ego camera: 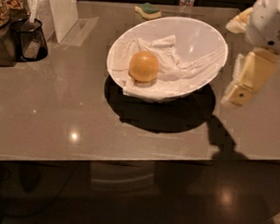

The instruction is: Pick orange from white bowl

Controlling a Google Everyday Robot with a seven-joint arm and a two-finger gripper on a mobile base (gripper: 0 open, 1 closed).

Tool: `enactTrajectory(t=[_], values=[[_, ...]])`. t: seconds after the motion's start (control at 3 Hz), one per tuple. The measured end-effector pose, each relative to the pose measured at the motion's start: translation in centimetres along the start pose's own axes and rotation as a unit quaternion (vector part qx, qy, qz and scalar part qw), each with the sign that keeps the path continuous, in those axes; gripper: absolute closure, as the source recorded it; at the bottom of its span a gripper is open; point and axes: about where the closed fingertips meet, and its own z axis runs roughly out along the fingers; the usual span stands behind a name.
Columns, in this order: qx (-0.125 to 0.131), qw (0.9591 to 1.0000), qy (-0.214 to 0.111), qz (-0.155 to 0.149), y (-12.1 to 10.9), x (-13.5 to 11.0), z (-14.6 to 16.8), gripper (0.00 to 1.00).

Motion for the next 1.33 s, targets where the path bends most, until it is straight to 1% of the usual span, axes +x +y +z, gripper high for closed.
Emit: enactTrajectory(t=[0.33,0.67,1.0,1.33], values=[[0.004,1.0000,-0.005,-0.002,-0.4,-0.4,-0.2,0.00],[0.001,0.9995,-0.030,0.004,-1.0,-1.2,0.4,0.00],[-0.021,0.9970,-0.073,-0.015,-3.0,-4.7,2.6,0.00],[-0.050,0.9919,-0.113,-0.032,-5.3,-8.9,5.4,0.00]])
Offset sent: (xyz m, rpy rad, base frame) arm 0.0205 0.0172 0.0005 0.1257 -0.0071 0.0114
